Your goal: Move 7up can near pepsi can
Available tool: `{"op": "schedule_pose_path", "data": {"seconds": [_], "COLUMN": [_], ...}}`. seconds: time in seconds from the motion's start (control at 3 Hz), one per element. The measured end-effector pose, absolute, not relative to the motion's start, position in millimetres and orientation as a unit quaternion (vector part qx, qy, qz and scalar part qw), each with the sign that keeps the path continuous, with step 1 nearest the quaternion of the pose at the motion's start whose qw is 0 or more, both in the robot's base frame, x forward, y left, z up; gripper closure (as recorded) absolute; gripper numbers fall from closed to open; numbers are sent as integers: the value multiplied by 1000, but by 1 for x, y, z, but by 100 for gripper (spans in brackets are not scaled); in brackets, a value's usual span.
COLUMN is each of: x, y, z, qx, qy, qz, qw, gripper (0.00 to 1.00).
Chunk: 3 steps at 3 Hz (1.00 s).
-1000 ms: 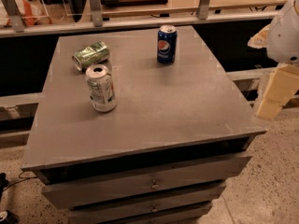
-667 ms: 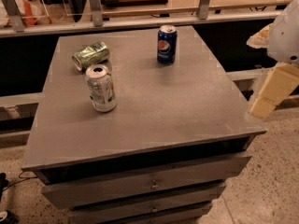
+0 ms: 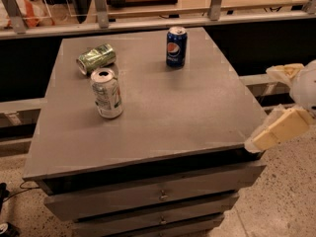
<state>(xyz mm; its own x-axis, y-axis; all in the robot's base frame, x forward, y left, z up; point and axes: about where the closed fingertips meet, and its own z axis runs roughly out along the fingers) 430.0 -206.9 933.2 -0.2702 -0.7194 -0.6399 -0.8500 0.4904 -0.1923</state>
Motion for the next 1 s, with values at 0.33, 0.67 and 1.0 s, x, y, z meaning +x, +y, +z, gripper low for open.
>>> {"op": "schedule_pose_path", "data": {"seconds": [0.33,0.67,1.0], "x": [427,436,448], "y": [-197,-186,-171], "z": [918,916,928], "qx": [-444,-391,-352], "qy": [782,761,738], "qz": [122,140,191], "qw": [420,498,543], "gripper": [0,0,0]}}
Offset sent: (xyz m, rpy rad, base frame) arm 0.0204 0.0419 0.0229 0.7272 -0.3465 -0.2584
